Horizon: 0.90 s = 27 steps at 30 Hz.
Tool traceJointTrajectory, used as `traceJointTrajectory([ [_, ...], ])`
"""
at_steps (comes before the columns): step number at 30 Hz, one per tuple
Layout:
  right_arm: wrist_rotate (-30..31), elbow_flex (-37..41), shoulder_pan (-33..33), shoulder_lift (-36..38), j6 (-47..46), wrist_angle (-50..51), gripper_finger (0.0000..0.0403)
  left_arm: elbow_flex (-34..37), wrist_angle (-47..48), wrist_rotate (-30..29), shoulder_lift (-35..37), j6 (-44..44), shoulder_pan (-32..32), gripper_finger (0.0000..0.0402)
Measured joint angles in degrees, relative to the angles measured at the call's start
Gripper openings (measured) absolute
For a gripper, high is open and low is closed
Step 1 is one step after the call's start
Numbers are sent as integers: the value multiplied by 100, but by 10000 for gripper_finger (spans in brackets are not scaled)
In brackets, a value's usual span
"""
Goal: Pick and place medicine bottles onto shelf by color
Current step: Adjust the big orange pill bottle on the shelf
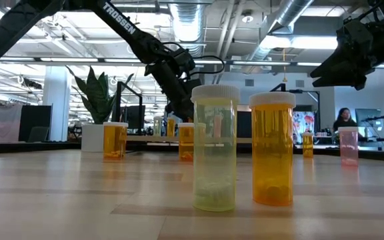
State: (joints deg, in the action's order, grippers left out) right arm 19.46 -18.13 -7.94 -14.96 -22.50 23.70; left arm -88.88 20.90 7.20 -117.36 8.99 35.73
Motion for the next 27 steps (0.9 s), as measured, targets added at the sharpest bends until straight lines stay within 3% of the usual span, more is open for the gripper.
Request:
traceJointTrajectory([
  [10,0,0,-1,-1,-1,1,225,0,14,-35,0,122,0,203],
  [22,0,0,0,0,-2,2,225,-20,-244,-96,0,118,-13,251],
  [27,0,0,0,-2,-2,0,225,-362,84,-86,4,119,-25,257],
])
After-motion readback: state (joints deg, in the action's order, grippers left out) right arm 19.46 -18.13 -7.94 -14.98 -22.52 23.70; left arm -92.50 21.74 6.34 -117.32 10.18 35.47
